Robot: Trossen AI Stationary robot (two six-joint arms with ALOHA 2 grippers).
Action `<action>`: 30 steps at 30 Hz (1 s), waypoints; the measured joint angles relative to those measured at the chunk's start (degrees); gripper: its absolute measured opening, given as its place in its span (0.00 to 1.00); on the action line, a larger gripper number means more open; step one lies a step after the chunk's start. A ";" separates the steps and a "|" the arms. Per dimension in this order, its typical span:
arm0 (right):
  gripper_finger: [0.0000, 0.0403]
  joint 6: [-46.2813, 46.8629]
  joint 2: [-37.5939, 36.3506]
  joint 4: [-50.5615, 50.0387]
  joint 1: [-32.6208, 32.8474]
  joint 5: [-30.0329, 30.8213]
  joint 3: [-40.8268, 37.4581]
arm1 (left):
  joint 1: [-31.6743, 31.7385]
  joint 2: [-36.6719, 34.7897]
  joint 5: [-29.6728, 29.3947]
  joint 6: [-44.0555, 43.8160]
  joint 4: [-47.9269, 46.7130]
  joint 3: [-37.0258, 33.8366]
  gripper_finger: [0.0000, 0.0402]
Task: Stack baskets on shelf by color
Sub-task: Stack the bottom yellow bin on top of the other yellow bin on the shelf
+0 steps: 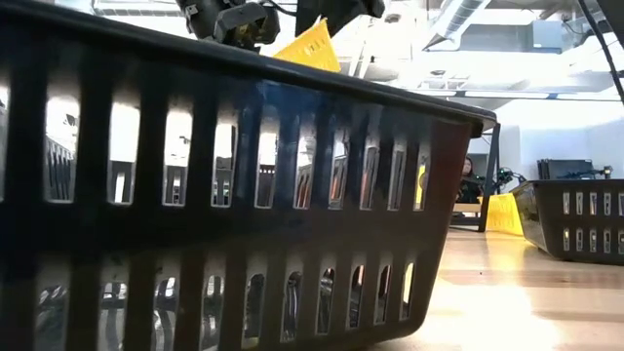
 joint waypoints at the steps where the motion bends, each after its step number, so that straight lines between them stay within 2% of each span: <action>1: 0.43 0.06 0.04 -1.00 -0.11 -0.13 0.00 | -0.04 0.00 0.41 -0.07 0.04 0.00 0.00; 6: 0.32 1.73 0.19 -4.69 -0.69 -2.13 -0.04 | -0.35 -0.02 1.30 -0.62 0.32 0.07 0.00; 11: 0.06 2.15 0.17 -6.24 -0.71 -2.02 -0.04 | -1.25 -0.04 1.33 -0.31 0.46 0.25 0.00; 12: 0.04 1.93 0.17 -6.27 -0.79 -1.75 -0.04 | -1.49 -0.04 0.77 -0.18 0.37 0.42 0.00; 22: 0.01 1.35 -0.22 -5.99 -0.06 -0.71 -0.04 | -4.18 -0.11 -7.11 2.90 -1.98 3.58 0.00; 26: 0.01 1.61 -0.41 -6.45 0.27 -0.76 -0.04 | -4.14 -0.13 -3.66 6.53 -1.65 3.67 0.03; 30: 0.01 1.30 -0.38 -6.60 0.66 -0.52 -0.04 | -4.31 -0.11 -2.61 6.96 -1.51 4.85 0.13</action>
